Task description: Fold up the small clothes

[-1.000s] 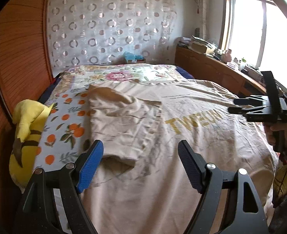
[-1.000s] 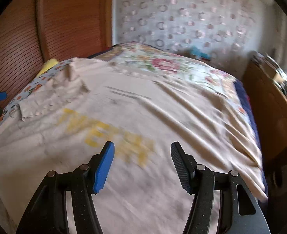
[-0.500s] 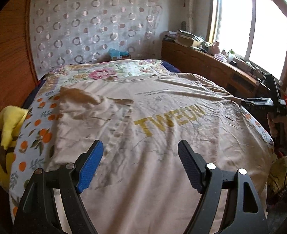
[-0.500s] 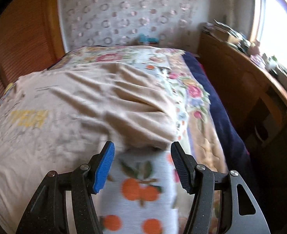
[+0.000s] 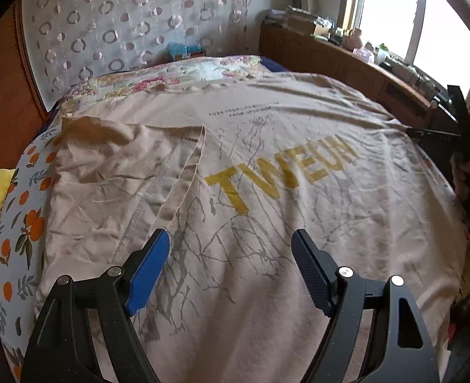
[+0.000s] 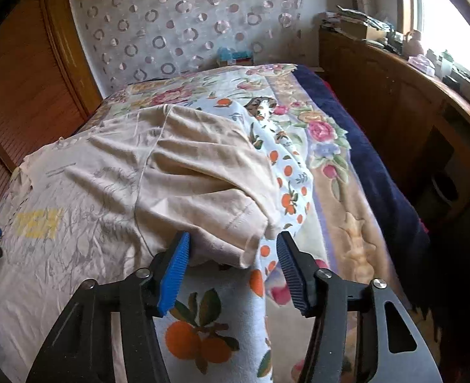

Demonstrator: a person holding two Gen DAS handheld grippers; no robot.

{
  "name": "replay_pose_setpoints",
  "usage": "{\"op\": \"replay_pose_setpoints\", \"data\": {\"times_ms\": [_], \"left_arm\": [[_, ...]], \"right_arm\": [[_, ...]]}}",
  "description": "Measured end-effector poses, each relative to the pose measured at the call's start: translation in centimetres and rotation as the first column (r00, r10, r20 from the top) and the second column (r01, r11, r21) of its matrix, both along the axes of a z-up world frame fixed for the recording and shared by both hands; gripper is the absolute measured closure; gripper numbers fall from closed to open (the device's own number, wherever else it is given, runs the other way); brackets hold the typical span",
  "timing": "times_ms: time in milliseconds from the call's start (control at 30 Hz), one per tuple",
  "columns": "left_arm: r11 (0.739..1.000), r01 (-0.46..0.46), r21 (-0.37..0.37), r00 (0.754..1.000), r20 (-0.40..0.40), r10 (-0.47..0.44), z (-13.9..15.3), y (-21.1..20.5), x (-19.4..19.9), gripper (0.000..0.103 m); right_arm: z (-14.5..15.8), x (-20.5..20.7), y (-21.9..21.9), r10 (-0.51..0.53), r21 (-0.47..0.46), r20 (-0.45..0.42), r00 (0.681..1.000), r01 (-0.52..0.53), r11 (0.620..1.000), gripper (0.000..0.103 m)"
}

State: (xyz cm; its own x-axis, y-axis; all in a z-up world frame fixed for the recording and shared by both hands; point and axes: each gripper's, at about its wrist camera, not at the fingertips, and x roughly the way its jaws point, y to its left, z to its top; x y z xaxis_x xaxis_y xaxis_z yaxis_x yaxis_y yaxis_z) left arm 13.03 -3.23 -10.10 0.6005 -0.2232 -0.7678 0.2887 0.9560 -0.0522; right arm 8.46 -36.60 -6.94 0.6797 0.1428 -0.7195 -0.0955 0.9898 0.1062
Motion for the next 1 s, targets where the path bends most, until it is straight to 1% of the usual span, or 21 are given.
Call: {"op": "replay_pose_setpoints", "data": {"times_ms": [33,67,100,133,200,233,333,400,467,533,600,633,667,800,933,1000], "left_arm": [[1.0,0.002,0.006,1.0,-0.005,-0.002,-0.1,-0.2,0.1,0.024],[1.0,0.004,0.015,1.0,-0.012,-0.004,-0.4,-0.3,0.2,0.024],[1.0,0.004,0.027,1.0,-0.017,-0.004,-0.6,-0.5,0.3,0.023],[0.999,0.005,0.039,1.0,-0.015,-0.004,-0.6,-0.6,0.4,0.023],[0.999,0.007,0.054,1.0,-0.014,-0.006,-0.6,-0.8,0.5,0.022],[0.998,0.009,0.055,1.0,-0.016,-0.008,-0.6,-0.8,0.5,0.021],[0.998,0.017,0.055,1.0,-0.02,-0.016,-0.6,-0.9,0.5,0.018],[0.998,0.017,0.054,1.0,-0.023,-0.016,-0.6,-0.8,0.4,0.016],[0.998,0.02,0.057,0.999,-0.031,-0.019,-0.6,-1.1,0.6,0.008],[0.998,0.024,0.06,0.999,-0.032,-0.022,-0.7,-1.1,0.7,0.007],[0.998,0.026,0.059,0.999,-0.035,-0.024,-0.6,-1.1,0.7,0.007],[0.998,0.027,0.059,0.999,-0.035,-0.025,-0.7,-1.1,0.8,0.005],[0.998,0.03,0.061,0.999,-0.038,-0.028,-0.7,-1.2,0.8,0.0],[0.997,0.031,0.067,0.999,-0.044,-0.028,-0.8,-1.5,0.9,0.0],[0.997,0.031,0.067,0.999,-0.043,-0.028,-0.8,-1.5,0.9,0.0],[0.997,0.031,0.068,0.999,-0.043,-0.028,-0.8,-1.5,0.9,0.0]], "right_arm": [[-0.1,0.3,0.3,0.009,-0.008,-0.003,1.0,-0.009,1.0,0.058],[-0.1,0.5,0.4,0.018,-0.017,-0.005,1.0,-0.018,1.0,0.063],[-0.5,1.4,0.4,0.028,-0.028,-0.007,1.0,-0.028,0.999,0.073],[-0.5,1.5,0.5,0.035,-0.049,-0.006,0.999,-0.035,0.998,0.08],[-0.5,2.1,0.9,0.039,-0.094,0.005,0.999,-0.038,0.995,0.085],[-0.4,2.1,1.0,0.04,-0.108,0.005,0.999,-0.039,0.993,0.09],[0.1,2.3,2.0,0.046,-0.148,0.024,0.999,-0.042,0.988,0.095],[0.6,1.9,2.8,0.062,-0.158,0.051,0.997,-0.054,0.986,0.096],[1.5,1.4,3.8,0.088,-0.159,0.09,0.992,-0.073,0.985,0.096],[2.2,0.8,4.9,0.132,-0.152,0.122,0.984,-0.113,0.982,0.096],[2.6,0.0,6.5,0.192,-0.151,0.135,0.972,-0.171,0.974,0.096],[2.5,-0.4,7.1,0.215,-0.149,0.132,0.968,-0.195,0.97,0.096],[2.4,-0.7,7.8,0.236,-0.147,0.126,0.963,-0.217,0.965,0.096],[0.7,-1.0,9.5,0.282,-0.14,0.063,0.957,-0.271,0.952,0.096],[-1.1,-0.6,9.6,0.284,-0.139,0.007,0.959,-0.281,0.95,0.096],[-1.4,-0.6,9.5,0.279,-0.141,0.004,0.96,-0.275,0.951,0.096]]}}
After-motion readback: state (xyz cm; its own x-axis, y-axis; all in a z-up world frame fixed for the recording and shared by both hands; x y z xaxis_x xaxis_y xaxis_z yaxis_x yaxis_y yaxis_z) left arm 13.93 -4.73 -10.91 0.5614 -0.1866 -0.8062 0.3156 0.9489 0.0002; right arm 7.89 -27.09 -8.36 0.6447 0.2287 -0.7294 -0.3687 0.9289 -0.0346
